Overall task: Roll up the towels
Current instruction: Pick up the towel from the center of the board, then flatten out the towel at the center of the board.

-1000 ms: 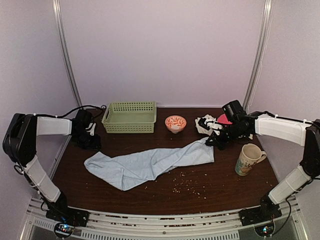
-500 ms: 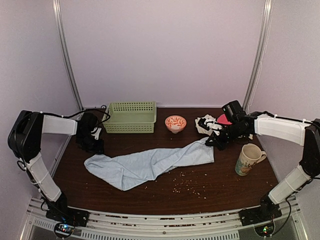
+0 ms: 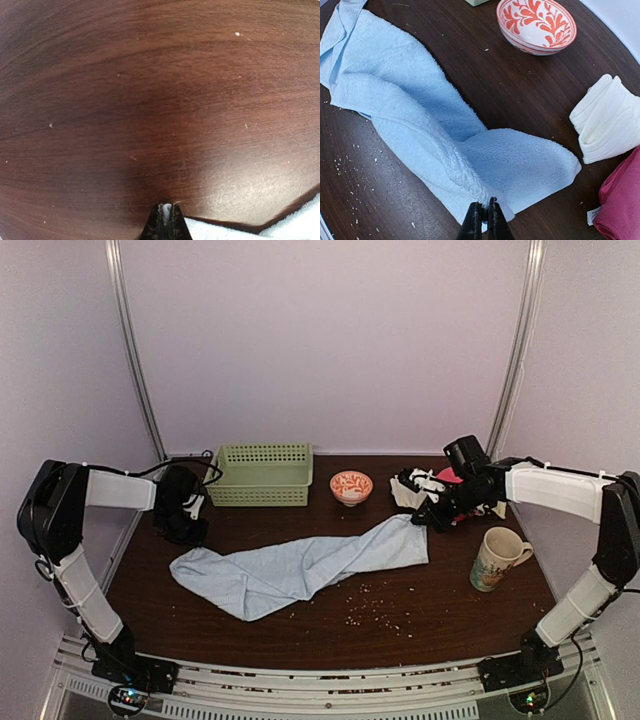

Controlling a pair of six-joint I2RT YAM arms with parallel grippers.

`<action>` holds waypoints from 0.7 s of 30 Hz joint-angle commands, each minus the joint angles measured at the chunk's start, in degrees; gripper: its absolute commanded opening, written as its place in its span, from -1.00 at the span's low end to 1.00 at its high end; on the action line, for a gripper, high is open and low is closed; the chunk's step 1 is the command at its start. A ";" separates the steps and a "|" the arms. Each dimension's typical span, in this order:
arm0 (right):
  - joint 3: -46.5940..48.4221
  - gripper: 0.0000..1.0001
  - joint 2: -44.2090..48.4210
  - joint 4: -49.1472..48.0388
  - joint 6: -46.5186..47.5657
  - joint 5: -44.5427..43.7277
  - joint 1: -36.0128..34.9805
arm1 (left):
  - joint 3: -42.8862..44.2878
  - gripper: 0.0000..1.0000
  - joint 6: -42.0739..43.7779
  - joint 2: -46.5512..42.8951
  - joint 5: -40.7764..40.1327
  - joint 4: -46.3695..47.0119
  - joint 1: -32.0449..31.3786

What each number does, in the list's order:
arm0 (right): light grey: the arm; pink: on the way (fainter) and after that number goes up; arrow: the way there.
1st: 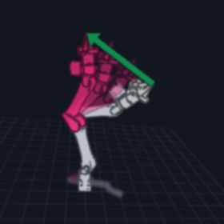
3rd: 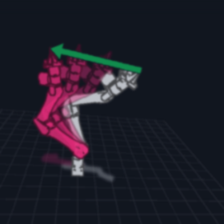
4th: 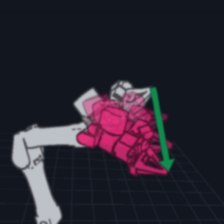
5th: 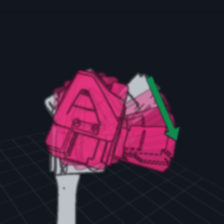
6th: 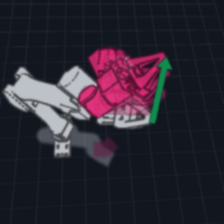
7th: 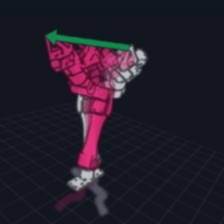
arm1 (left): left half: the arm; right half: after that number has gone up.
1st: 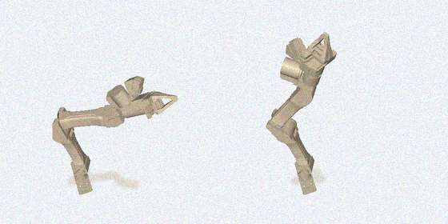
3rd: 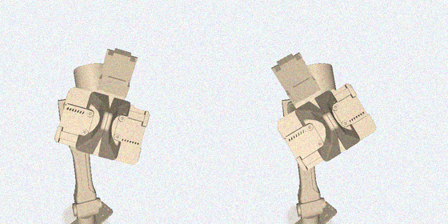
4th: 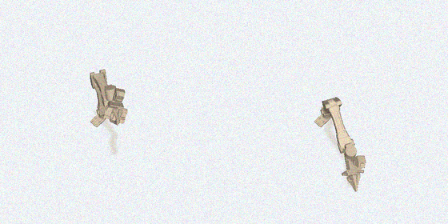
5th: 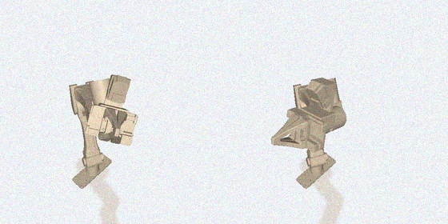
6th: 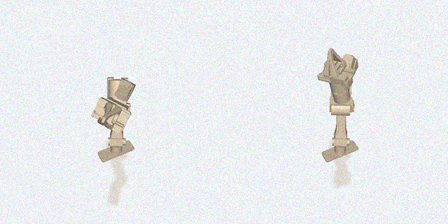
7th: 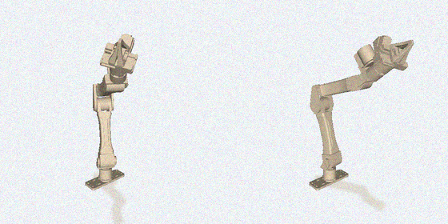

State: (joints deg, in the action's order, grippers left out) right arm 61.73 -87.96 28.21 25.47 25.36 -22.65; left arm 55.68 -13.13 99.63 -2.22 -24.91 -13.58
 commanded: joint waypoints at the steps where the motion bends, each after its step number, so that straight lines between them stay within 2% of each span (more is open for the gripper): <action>1: 5.55 -1.00 -0.62 1.03 -1.66 -1.10 2.87 | 1.42 -1.00 -0.69 -6.73 -2.76 0.12 0.06; 7: 15.68 -1.00 -0.06 1.81 -5.16 0.69 8.23 | 6.60 -1.00 -1.69 -23.47 -7.22 0.82 0.05; 12: 23.04 -1.00 1.65 2.11 -7.95 2.50 12.03 | 9.98 -1.00 -0.24 -32.91 -10.75 0.74 0.05; 21: 24.76 -1.00 11.43 0.47 -10.42 4.02 16.51 | 11.39 -1.00 2.73 -46.25 -11.22 0.63 0.05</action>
State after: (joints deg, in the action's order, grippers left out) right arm 85.49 -82.98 30.17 17.06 27.86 -7.49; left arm 66.30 -12.32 57.89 -11.57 -24.75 -13.56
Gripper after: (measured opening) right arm 0.018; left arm 0.008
